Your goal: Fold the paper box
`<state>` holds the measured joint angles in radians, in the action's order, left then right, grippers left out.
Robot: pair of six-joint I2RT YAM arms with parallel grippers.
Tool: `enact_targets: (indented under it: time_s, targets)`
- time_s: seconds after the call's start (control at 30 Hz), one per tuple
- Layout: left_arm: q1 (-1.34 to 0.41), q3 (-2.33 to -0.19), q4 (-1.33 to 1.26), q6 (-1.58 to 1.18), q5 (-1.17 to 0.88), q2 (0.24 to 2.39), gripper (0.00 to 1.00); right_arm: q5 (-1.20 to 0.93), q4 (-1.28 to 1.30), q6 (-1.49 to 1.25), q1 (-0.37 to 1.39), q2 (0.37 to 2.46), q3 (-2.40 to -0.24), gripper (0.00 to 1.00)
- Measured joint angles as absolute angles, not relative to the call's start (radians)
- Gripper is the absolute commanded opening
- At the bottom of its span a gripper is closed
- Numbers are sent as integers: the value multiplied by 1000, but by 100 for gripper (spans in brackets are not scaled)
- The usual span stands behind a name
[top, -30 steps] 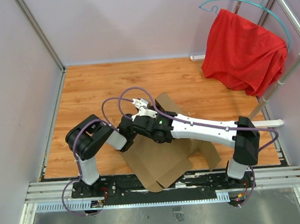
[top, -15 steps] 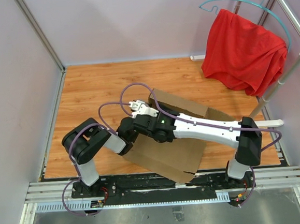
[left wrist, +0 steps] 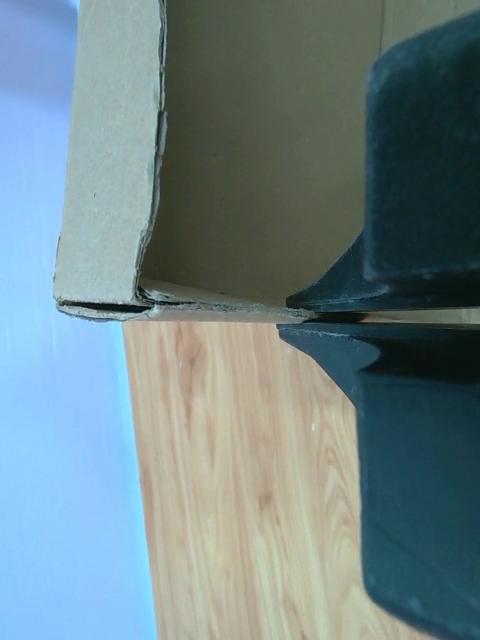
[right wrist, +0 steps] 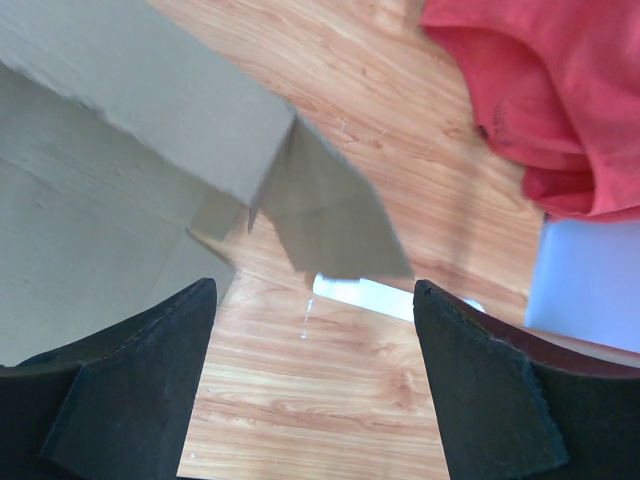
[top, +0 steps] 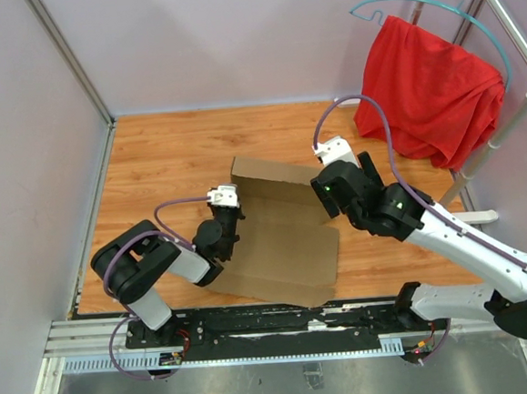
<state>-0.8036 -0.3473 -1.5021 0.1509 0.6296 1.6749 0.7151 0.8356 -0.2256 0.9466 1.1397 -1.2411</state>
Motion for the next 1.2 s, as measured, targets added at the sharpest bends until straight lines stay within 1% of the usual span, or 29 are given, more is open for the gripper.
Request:
enact_targets:
  time_s: [0.1,0.17,0.27,0.37,0.43,0.7,0.83,0.97,1.2]
  targets:
    - [-804,-322,-1513,189,706,1634,0,650,777,-222,891,1105,-1183,79]
    - [-804,-302,-1532,215,750,1621,0,608,735,-216,851,1108,-1157,77]
    - [-804,-271,-1538,243,806,1617,0,504,647,-194,767,1111,-1093,71]
    - [-804,-248,-1539,247,845,1617,0,390,547,-153,675,1109,-1026,62]
    - [-804,-239,-1540,244,864,1625,0,337,492,-129,626,1106,-998,60]
    - [-805,-220,-1548,215,902,1674,0,35,271,-106,352,1107,-909,60]
    - [-804,-220,-1550,190,908,1680,0,-62,203,-95,337,1131,-827,61]
    - [-804,-218,-1551,174,908,1680,0,-105,113,-86,330,1157,-746,61]
    - [-802,-207,-1551,175,898,1665,0,-115,-13,-81,313,1262,-737,62]
